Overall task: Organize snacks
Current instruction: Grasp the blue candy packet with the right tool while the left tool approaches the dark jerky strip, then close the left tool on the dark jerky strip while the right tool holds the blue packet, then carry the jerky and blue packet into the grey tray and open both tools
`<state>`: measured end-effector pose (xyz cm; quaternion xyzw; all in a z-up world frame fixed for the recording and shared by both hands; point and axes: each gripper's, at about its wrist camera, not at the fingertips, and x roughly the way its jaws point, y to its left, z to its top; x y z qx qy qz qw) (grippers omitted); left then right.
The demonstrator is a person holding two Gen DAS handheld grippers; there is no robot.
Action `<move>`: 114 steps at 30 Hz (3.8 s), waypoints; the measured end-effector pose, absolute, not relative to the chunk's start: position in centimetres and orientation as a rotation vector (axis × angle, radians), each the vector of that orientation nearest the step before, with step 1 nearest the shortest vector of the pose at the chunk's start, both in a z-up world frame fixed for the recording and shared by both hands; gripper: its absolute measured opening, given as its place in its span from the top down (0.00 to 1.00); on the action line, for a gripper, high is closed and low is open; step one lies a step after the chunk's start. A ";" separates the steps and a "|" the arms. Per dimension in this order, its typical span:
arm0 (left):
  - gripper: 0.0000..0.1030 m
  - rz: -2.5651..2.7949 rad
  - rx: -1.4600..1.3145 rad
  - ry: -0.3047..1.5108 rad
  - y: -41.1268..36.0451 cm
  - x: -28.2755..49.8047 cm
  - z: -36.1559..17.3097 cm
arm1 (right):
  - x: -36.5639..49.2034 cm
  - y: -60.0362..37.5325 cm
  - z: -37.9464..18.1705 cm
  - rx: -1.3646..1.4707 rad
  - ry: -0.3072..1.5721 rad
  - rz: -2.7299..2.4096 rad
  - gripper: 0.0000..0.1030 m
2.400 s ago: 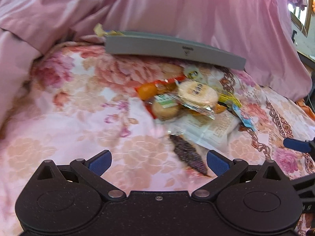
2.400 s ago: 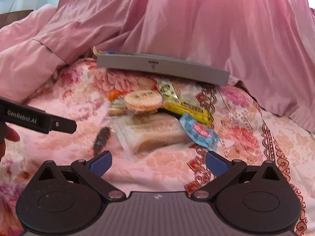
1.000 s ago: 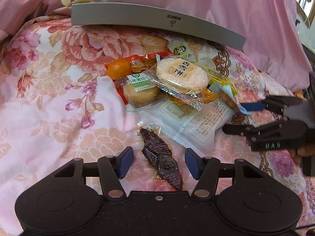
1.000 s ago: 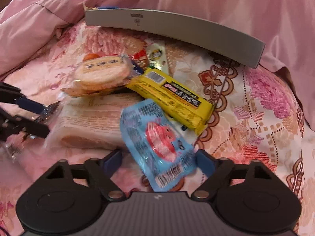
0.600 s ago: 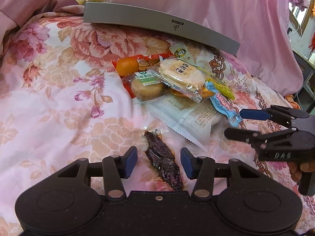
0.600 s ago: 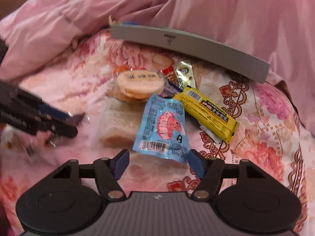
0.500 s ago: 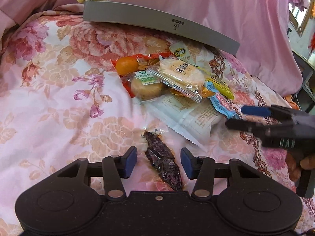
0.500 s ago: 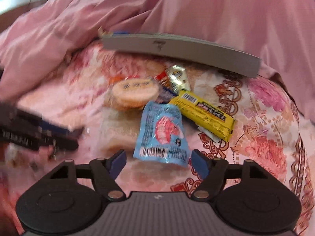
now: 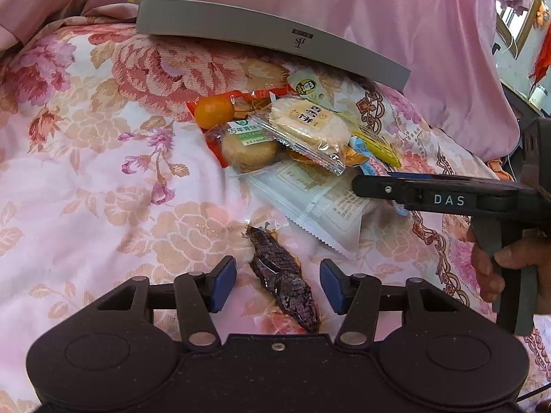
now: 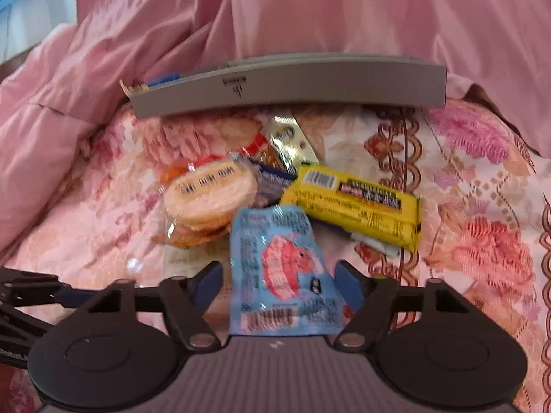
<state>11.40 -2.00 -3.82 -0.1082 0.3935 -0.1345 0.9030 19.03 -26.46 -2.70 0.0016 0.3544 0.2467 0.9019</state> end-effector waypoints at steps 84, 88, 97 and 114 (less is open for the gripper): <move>0.85 -0.387 -0.056 0.742 -3.7 7.4 -2.8 | 5.7 -21.8 -3.6 -0.115 0.628 0.427 0.38; 0.84 -0.396 -0.096 0.782 -3.6 8.1 -3.5 | 5.7 -22.0 -3.6 -0.123 0.627 0.414 0.38; 0.87 -0.372 -0.101 0.785 -3.7 8.5 -3.9 | 5.6 -22.1 -3.9 -0.127 0.629 0.410 0.38; 0.88 -0.337 -0.184 0.699 -3.2 6.5 -0.8 | 4.7 -22.7 -1.7 -0.130 0.519 0.402 0.38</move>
